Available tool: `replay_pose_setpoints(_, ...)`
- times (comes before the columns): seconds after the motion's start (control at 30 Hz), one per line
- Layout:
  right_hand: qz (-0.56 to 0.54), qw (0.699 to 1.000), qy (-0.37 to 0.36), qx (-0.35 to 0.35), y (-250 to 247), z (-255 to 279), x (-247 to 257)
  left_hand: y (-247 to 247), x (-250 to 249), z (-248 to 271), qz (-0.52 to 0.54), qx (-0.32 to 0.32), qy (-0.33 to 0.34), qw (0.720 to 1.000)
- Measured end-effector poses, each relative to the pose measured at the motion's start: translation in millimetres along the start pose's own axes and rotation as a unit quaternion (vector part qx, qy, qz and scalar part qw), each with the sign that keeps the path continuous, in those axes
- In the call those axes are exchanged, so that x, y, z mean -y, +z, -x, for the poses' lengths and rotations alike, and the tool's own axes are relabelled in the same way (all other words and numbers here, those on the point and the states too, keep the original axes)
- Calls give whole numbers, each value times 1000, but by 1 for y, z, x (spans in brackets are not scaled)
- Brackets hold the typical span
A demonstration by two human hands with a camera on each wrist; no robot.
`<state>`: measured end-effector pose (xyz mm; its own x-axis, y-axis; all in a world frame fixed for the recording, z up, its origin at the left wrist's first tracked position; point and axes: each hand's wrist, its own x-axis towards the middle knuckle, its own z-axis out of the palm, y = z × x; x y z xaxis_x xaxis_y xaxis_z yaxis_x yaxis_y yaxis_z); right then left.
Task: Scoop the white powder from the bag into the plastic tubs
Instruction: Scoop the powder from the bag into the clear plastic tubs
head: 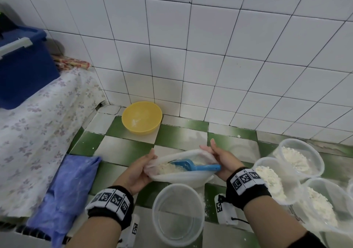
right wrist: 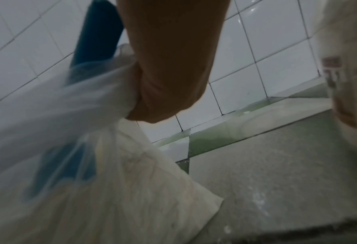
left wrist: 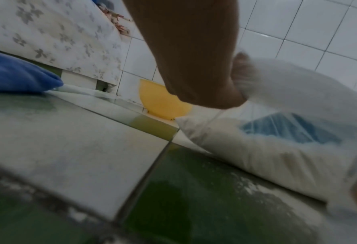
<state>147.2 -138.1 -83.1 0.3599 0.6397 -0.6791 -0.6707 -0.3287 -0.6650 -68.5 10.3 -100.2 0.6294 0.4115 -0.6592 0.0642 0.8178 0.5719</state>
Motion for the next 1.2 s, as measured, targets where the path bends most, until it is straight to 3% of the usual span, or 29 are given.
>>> replay_pose_setpoints(0.13, 83, 995, -48, 2, 1, 5, -4, 4, -6, 4, -118, 4, 73, 990)
replay_pose_setpoints(0.2, 143, 984, -103, -2, 1, 8, -5, 3, -10, 6, -214, -15, 113, 970)
replay_pose_setpoints(0.3, 289, 945, -153, -13, 4, 13, -6, 3, -13, 5, -325, -42, 167, 930)
replay_pose_setpoints(0.4, 433, 886, -166, -20, 8, 15, -4, 3, -17, 2, -400, -30, 167, 901)
replay_pose_setpoints(0.47, 434, 887, -156, -23, 9, 14, -1, 2, -21, 0, -448, -9, 148, 882)
replay_pose_setpoints(0.6, 283, 955, -82, -23, 9, 14, 3, -2, -29, -1, -411, 31, 101, 905)
replay_pose_setpoints(0.73, 154, 988, -32, 6, 4, 13, 4, -9, -29, -5, -259, 55, 52, 963)
replay_pose_setpoints(0.83, 71, 997, 0, 1, 2, 12, 3, -11, -25, -6, -134, 64, 23, 989)
replay_pose_setpoints(0.93, 18, 1000, 9, -16, -1, 9, -3, -9, -19, -5, -54, 61, 5, 997)
replay_pose_setpoints(1.07, -18, 1000, 11, -22, -3, 5, -11, -6, -12, -4, -44, 21, -6, 999)
replay_pose_setpoints(1.2, 53, 995, 6, -83, -5, 5, -19, -9, -8, -1, -77, -34, 31, 996)
